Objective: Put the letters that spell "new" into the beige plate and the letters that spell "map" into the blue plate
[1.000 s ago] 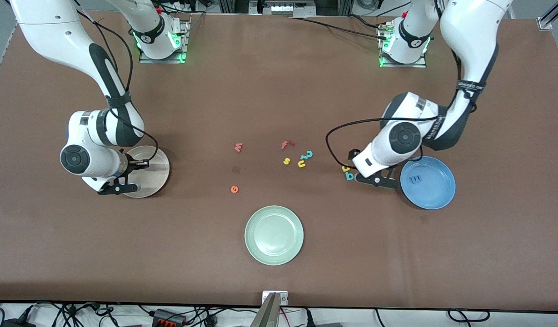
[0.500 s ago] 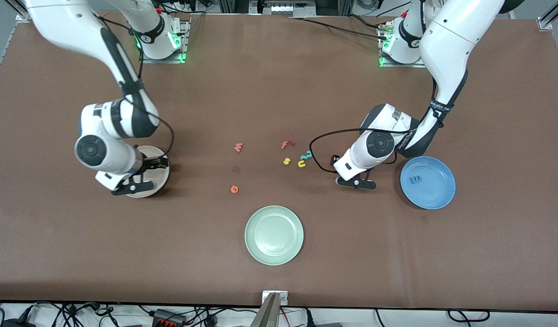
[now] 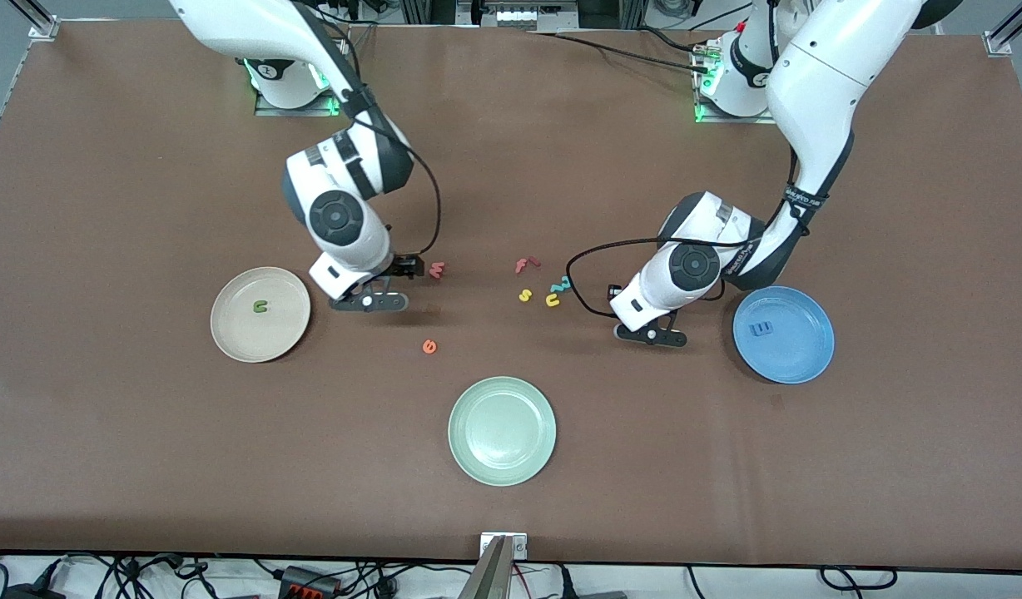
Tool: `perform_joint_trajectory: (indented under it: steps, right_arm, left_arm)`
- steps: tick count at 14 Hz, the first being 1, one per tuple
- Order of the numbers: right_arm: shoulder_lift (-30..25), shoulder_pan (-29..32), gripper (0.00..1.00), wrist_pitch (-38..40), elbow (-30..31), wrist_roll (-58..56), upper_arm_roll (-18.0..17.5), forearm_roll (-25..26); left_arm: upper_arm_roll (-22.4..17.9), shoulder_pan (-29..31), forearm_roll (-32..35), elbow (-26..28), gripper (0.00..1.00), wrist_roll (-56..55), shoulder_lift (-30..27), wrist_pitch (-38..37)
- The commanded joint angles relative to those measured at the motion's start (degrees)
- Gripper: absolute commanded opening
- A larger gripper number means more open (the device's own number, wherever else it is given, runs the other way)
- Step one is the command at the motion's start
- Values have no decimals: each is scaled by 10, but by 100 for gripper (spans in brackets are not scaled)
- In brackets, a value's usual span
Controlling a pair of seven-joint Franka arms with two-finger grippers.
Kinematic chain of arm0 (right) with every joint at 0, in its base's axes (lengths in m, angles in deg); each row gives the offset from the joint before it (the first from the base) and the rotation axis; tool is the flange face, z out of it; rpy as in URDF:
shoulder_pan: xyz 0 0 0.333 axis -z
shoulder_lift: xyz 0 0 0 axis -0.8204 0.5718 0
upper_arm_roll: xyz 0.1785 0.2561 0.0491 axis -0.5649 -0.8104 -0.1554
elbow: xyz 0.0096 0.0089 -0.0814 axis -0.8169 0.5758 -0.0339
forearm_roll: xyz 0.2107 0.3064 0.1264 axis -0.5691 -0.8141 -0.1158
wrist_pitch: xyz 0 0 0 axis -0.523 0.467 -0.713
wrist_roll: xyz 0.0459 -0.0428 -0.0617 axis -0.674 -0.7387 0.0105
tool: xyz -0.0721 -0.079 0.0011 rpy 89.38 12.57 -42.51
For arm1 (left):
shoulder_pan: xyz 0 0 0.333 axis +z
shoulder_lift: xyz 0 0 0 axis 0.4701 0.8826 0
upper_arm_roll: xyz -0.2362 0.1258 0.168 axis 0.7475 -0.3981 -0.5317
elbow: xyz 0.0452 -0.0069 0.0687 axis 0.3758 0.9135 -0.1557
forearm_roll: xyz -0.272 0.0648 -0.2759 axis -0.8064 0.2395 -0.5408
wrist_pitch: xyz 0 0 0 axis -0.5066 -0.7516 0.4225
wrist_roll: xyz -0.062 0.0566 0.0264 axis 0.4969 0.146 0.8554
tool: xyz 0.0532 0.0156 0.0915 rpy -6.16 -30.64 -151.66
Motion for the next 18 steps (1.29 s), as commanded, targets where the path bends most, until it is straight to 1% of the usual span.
perform_joint_trajectory:
  steps: [1, 2, 3, 4, 6, 8, 10, 12, 13, 14, 15, 16, 17, 18]
  right_arm:
    - [10, -26, 100, -52, 20, 35, 5, -10]
    - [16, -34, 100, -80, 32, 52, 4, -10]
    - [23, -45, 100, -103, 41, 79, 4, -10]
    - [29, -57, 100, -121, 45, 109, 4, -10]
    - [38, -69, 100, -128, 45, 169, 4, -11]
    - [38, -75, 100, -131, 47, 197, 4, -12]
    - [46, -74, 100, -132, 48, 211, -2, -12]
    - [49, -74, 91, -142, 48, 212, -4, -47]
    - [52, -75, 87, -147, 48, 212, -5, -52]
    - [54, -74, 83, -147, 48, 212, -4, -52]
    - [56, -74, 77, -147, 46, 212, -4, -52]
    - [57, -74, 74, -147, 45, 212, -4, -52]
    - [57, -73, 68, -147, 45, 210, -4, -52]
    - [57, -73, 64, -147, 44, 208, -4, -52]
  left_arm:
    - [-1, -3, 11, 0, 51, -7, 7, 8]
    - [-1, -3, 11, 0, 47, -7, 9, 9]
    - [-1, -3, 11, 0, 46, -7, 9, 17]
    - [-1, -3, 11, 1, 41, -7, 10, 21]
    - [-1, 3, 11, 1, 24, -5, 6, 16]
    - [-2, 7, 11, -1, 15, -2, -7, -16]
    - [-2, 8, 11, -9, 14, -2, -36, -62]
    - [-5, 8, 12, -25, 14, -1, -55, -123]
    - [-11, 14, 18, -36, 14, 7, -63, -155]
    - [-12, 31, 35, -47, 15, 34, -68, -190]
    - [-11, 53, 53, -56, 15, 64, -68, -210]
    - [-10, 82, 66, -57, 15, 110, -68, -213]
    - [-10, 110, 68, -56, 18, 163, -65, -208]
    - [-11, 130, 72, -54, 18, 208, -62, -201]
